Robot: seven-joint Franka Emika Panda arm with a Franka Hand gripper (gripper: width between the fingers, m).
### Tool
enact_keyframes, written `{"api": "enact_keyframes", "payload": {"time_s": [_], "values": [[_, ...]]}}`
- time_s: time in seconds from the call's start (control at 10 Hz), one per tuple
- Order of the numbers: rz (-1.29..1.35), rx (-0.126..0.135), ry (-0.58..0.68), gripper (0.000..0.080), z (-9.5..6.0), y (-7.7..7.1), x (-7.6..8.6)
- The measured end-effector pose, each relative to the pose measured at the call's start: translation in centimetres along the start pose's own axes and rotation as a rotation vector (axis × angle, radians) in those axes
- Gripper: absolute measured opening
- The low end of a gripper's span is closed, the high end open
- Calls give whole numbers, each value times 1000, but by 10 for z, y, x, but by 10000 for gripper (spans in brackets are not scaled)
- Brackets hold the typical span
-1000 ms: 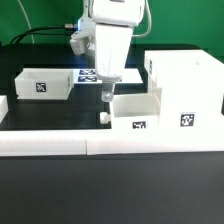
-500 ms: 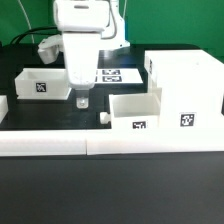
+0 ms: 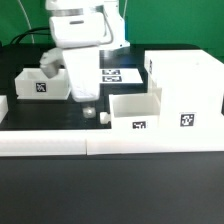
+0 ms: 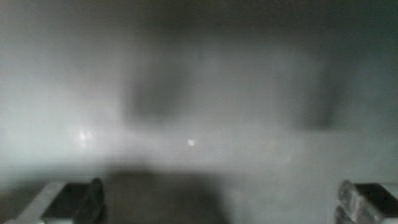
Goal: Assemble drawer
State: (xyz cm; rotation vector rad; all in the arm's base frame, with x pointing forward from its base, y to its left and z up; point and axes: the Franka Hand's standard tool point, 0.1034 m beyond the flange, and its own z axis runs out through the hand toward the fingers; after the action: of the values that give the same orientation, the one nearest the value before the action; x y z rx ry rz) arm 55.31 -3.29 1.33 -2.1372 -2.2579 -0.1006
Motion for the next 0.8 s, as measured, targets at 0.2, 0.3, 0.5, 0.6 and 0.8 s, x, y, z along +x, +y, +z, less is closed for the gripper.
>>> {"api": "enact_keyframes", "payload": {"time_s": [0.2,0.3,0.5,0.6,0.8], "values": [[20,3,-3,649,2,3,5],[22,4,-4,649,2,2,3],[23,5,-4,649,2,2,2],[22,5,-4,649,3,2,3],[13,14,-14,649,3,4,14]]}}
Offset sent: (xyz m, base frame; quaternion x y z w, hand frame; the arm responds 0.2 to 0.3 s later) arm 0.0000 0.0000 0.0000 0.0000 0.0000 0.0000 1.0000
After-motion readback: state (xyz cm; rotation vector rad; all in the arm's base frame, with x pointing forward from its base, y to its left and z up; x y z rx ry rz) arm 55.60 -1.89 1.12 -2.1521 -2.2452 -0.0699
